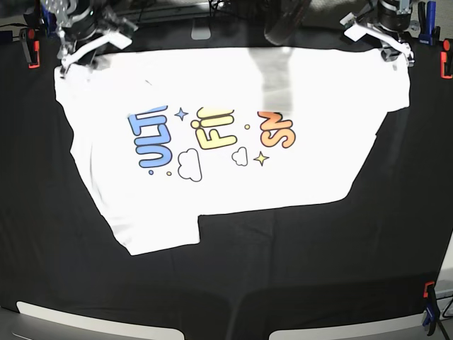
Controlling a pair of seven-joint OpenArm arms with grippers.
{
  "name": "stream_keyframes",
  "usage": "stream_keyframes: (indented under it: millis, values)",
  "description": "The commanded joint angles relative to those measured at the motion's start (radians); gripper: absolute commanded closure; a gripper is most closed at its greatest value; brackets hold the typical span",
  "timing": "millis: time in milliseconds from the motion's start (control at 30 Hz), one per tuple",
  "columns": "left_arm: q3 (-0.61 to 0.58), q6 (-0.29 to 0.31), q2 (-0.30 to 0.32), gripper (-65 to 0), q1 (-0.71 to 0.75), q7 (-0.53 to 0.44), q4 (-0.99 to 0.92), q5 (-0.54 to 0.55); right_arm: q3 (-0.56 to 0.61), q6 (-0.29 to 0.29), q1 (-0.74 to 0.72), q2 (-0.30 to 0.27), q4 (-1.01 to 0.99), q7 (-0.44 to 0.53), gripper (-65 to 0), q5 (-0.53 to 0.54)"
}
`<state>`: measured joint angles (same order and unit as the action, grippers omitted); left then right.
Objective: Layout the t-shirt on the table in an organized manner, then fold the t-shirt properly
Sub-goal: 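Hold the collar corners with both grippers and drag the shirt further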
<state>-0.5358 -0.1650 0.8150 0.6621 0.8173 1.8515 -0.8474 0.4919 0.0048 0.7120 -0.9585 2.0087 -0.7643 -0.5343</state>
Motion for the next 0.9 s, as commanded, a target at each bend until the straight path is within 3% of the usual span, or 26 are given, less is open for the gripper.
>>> stream_keyframes:
  millis: [0,367,500,633,767,867]
  values:
    - [0.004,-0.027,0.013,0.0,0.005,0.005,0.014,-0.015,-0.004,-0.002,-0.006,-0.014,-0.008,0.011,-25.0,-0.016]
    - [0.004,-0.027,0.013,0.0,0.005,0.002,0.014,-0.015,0.001,0.024,-0.084,-0.014,-0.098,0.091,-24.6,-0.016]
    - [0.004,-0.027,0.013,0.0,0.005,0.001,0.014,-0.015,0.001,0.023,-0.083,-0.014,-0.098,0.098,-19.6,-0.015]
    - [0.004,-0.027,0.013,0.0,0.006,0.002,0.014,-0.015,0.026,0.024,-0.082,-0.014,-0.098,0.101,-19.7,-0.005]
    - [0.004,-0.027,0.013,0.0,0.005,0.001,0.014,-0.015,0.116,0.037,-0.082,-0.023,-0.098,-0.006,-19.7,-0.048]
    - [0.004,-0.027,0.013,0.0,0.005,0.002,0.014,-0.015,0.158,0.037,-0.083,-0.023,-0.098,-0.009,-19.7,-0.092]
